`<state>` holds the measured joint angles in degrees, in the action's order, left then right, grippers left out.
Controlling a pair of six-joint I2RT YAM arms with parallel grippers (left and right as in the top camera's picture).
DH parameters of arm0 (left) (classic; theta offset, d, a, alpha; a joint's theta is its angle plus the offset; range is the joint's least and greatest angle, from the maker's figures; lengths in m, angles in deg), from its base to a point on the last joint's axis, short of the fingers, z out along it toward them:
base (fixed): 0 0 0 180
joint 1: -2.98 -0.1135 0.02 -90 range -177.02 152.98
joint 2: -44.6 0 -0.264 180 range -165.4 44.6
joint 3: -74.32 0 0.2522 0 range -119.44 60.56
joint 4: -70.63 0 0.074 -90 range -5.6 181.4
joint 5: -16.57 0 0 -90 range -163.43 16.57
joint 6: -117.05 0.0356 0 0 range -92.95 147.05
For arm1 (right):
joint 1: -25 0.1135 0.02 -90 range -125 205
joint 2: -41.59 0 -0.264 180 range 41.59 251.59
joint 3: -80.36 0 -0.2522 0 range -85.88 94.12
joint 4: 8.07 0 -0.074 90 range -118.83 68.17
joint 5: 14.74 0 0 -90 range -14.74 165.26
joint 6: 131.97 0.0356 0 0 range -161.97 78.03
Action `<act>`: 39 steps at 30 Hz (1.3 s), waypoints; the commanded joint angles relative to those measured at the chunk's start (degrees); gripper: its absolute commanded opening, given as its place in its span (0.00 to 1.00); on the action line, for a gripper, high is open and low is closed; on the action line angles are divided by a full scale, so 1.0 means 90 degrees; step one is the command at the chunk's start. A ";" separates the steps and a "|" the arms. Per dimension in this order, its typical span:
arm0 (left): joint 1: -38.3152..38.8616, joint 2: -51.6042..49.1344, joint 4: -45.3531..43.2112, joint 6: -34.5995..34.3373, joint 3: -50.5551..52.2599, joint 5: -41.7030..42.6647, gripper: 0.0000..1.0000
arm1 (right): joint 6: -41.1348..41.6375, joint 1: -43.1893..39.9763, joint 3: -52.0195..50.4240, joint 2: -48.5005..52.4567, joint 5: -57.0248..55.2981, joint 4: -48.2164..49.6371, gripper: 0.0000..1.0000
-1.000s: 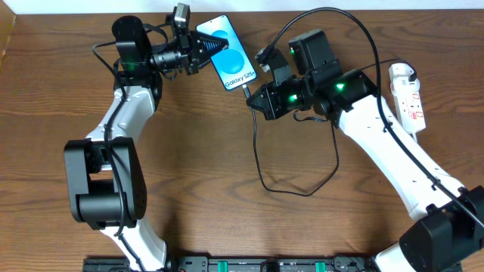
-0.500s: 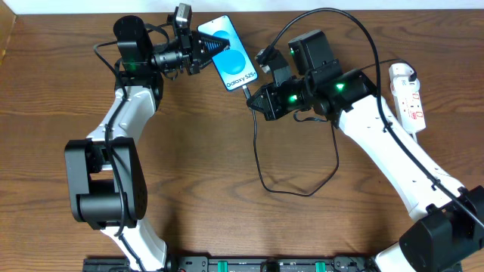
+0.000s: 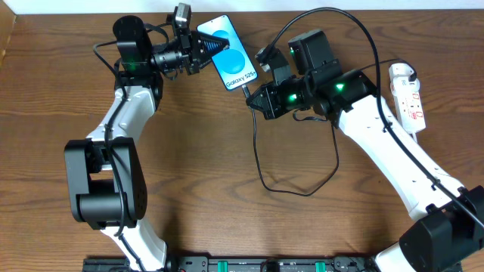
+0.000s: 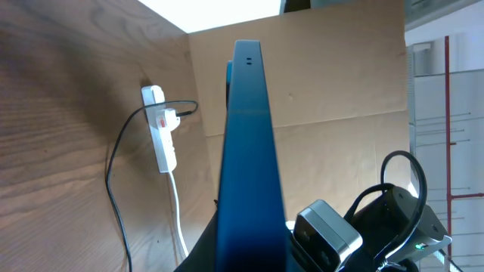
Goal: Plug charger to phone and switch on socket
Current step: 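Push the plug up into the phone's port while the left gripper holds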
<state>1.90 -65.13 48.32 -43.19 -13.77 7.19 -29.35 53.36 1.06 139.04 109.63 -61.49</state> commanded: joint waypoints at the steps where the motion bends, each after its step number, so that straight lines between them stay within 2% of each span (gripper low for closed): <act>1: 0.0036 0.0119 -0.0044 0.0138 -0.0100 0.0330 0.07 | 0.0126 0.0007 0.0036 0.0019 0.0036 0.0192 0.01; 39: 0.0036 0.0119 -0.0044 0.0257 -0.0102 0.0449 0.07 | 0.0238 0.0010 0.0034 0.0019 0.0034 0.0372 0.01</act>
<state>1.57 -65.13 48.21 -42.84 -13.77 6.77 -27.49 53.36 0.67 139.04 110.00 -59.68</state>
